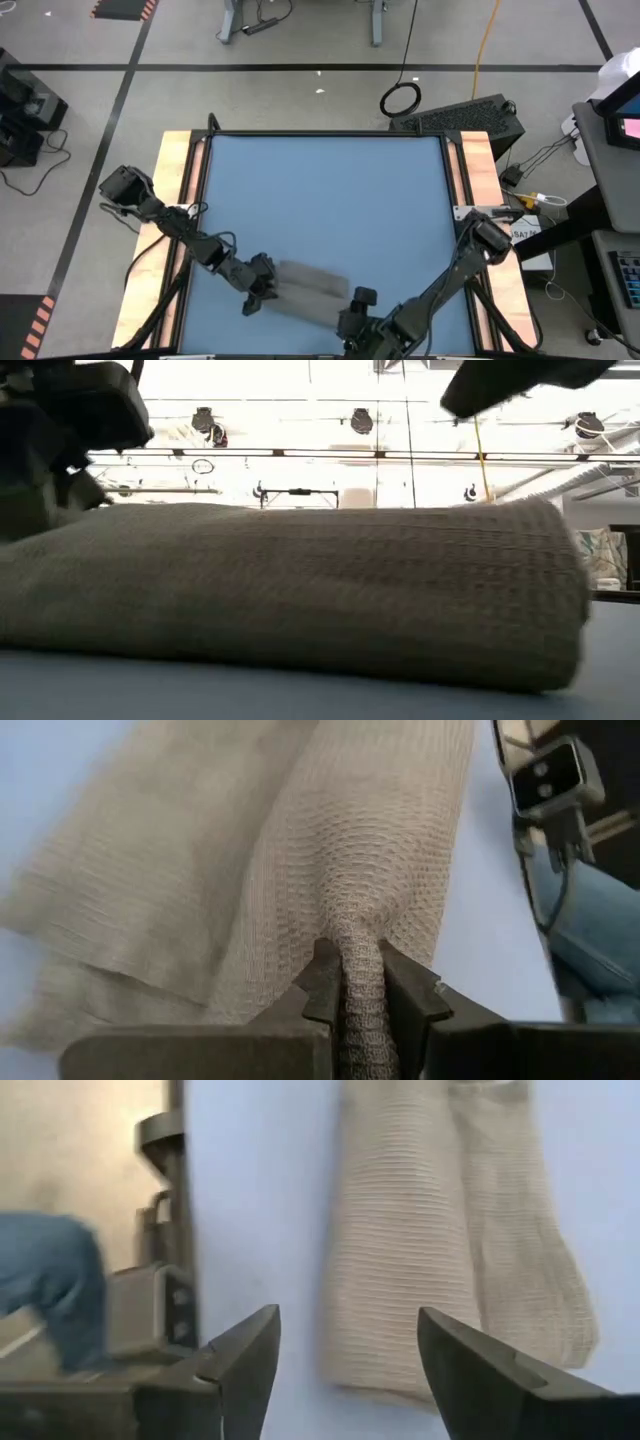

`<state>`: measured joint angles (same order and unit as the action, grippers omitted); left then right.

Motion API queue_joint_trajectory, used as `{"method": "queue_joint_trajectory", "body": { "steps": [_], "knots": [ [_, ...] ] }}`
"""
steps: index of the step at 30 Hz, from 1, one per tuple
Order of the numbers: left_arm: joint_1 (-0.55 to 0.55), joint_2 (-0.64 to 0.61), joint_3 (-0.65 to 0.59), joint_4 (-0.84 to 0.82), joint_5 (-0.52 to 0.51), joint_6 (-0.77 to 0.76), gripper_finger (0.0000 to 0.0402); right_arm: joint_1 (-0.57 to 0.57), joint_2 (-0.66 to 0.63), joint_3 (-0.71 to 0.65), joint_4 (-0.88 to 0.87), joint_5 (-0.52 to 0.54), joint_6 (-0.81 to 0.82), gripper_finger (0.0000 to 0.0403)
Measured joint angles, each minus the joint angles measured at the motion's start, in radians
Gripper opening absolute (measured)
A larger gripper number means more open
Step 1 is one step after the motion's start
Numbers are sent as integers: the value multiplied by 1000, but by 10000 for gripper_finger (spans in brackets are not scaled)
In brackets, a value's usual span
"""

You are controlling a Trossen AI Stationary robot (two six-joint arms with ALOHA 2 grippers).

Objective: Roll towel
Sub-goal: Roll the gray towel

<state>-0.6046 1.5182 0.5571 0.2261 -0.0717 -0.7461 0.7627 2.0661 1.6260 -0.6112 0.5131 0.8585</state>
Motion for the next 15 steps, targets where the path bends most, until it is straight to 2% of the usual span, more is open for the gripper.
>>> {"method": "queue_joint_trajectory", "body": {
  "steps": [4, 15],
  "knots": [
    [0, 6, 0, -5, 37, -56, 45, 20, 53, 0, 4, 90, 45, 236],
    [-9, 5, 0, -56, 41, -104, 46, -55, 106, 0, -2, 77, 64, 292]
  ]
}}
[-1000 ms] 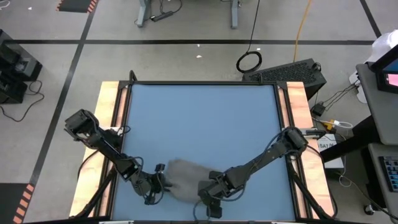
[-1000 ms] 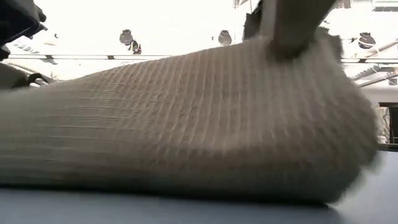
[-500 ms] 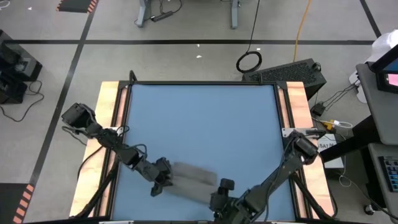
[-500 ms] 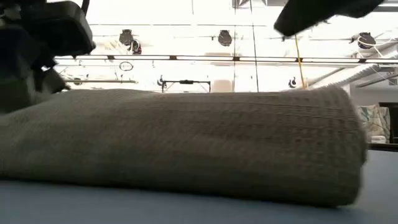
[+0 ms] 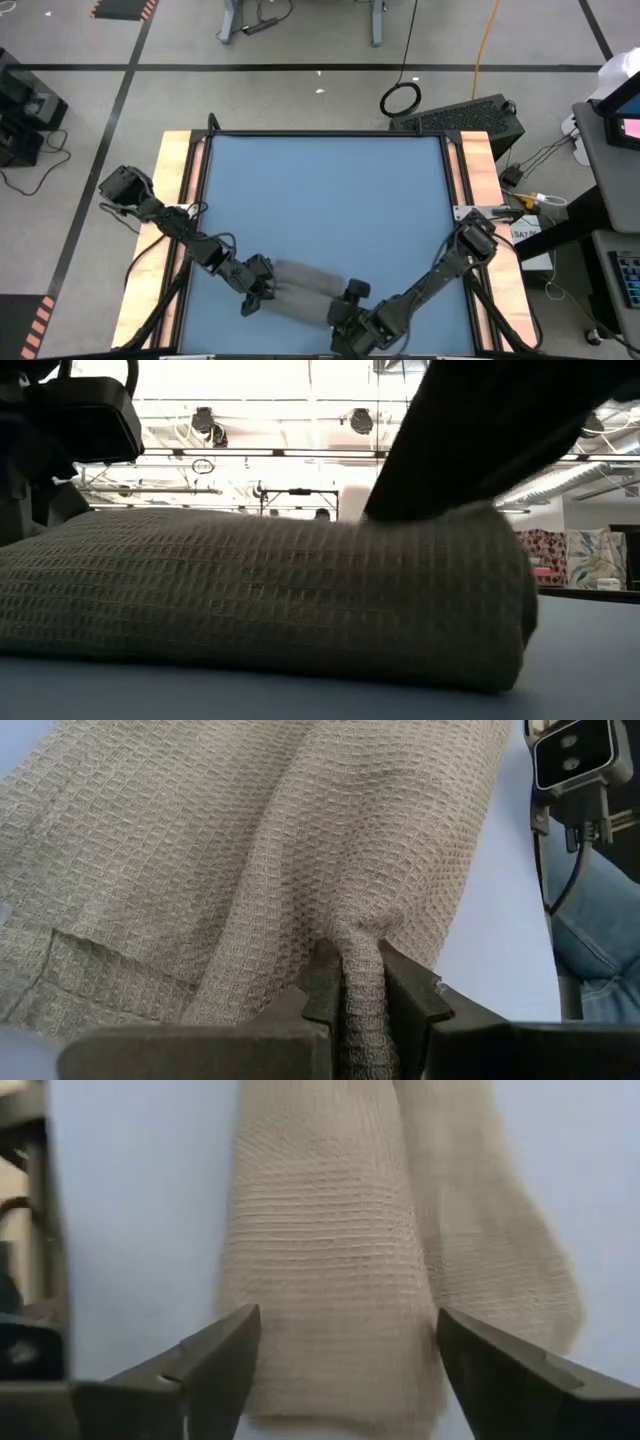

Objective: Roll towel
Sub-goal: Roll the gray towel

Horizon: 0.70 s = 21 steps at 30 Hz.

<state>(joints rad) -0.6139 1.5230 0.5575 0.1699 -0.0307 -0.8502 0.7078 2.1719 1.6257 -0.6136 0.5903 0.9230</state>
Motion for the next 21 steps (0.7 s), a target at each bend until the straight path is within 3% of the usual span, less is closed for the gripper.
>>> {"method": "queue_joint_trajectory", "body": {
  "steps": [4, 10, 14, 21],
  "knots": [
    [-3, 0, 0, -4, -7, 21, 47, -47, 39, 0, 49, -142, -19, 306],
    [-15, 0, 0, -21, -27, 25, 48, -83, 88, 2, 133, -238, -51, 301],
    [-44, 0, 0, -29, -33, 97, 77, -93, 89, 4, 132, -303, -54, 270],
    [-67, -47, 0, -57, -30, 169, 168, -102, 65, 1, 132, -378, -72, 186]
  ]
}}
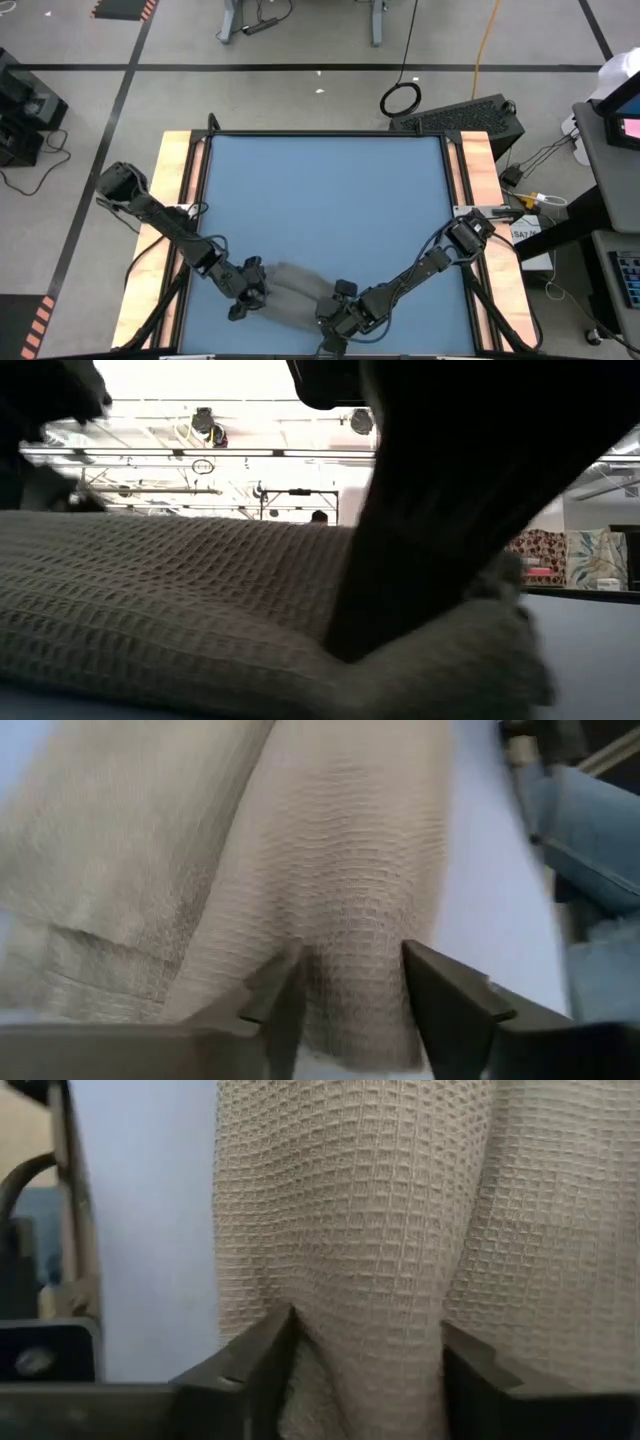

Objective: Roll towel
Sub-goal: Roll the gray towel

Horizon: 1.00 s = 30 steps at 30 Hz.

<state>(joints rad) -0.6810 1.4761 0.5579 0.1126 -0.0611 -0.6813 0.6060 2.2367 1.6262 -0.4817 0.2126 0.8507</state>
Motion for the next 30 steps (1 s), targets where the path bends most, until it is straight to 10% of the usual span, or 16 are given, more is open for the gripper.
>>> {"method": "queue_joint_trajectory", "body": {
  "steps": [11, 18, 30],
  "knots": [
    [-153, -221, 1, 79, -254, 213, 214, -28, -4, 0, 7, -96, -24, 47],
    [-291, -77, 1, 115, -462, 279, 215, -43, -5, 0, 7, -93, -73, 51],
    [-272, 105, 0, 156, -503, 277, 215, -110, -5, 0, 7, -150, -139, 58]
  ]
}}
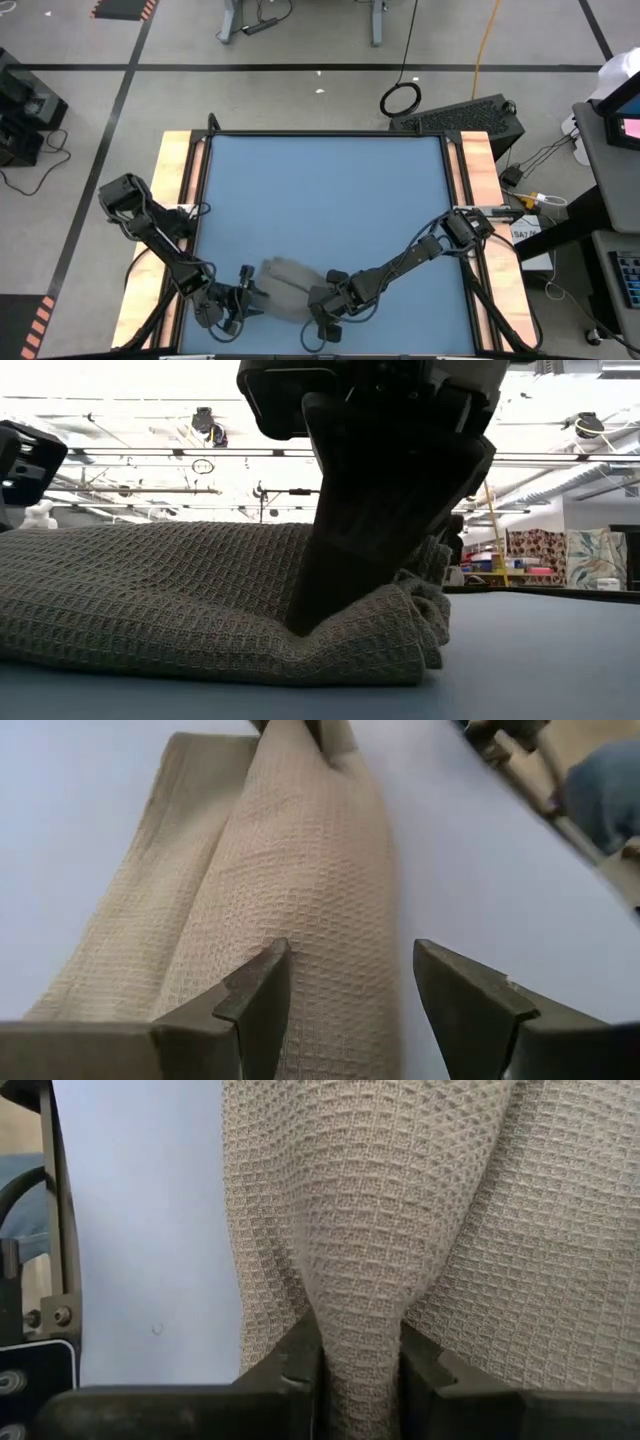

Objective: Roll towel
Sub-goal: Roll the gray towel

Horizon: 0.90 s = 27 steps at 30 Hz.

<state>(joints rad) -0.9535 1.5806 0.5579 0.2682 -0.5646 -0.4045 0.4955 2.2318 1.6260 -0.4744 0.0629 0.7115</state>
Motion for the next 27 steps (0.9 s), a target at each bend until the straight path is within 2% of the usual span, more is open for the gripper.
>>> {"method": "queue_joint_trajectory", "body": {
  "steps": [7, 10, 14, 16, 20, 25, 27],
  "knots": [
    [18, 4, 0, 48, 7, 22, 224, -4, 0, 0, 0, -18, -11, 58],
    [17, 4, 0, 18, 23, 20, 249, -4, 0, 0, 0, -18, -16, 58],
    [19, -5, 0, -7, 117, 31, 296, -4, 0, 0, 0, -34, -17, 58],
    [24, -13, 9, -24, 133, 55, 319, -4, 0, 0, 0, -43, -18, 59],
    [15, -4, 22, -41, 88, 55, 348, -4, 0, 0, 0, -42, -18, 59],
    [4, 59, 22, -81, 32, 21, 354, -4, 0, 0, 0, -43, -22, 59],
    [1, 90, 22, -82, -20, 30, 354, -4, 0, 0, 0, -42, -27, 59]
  ]
}}
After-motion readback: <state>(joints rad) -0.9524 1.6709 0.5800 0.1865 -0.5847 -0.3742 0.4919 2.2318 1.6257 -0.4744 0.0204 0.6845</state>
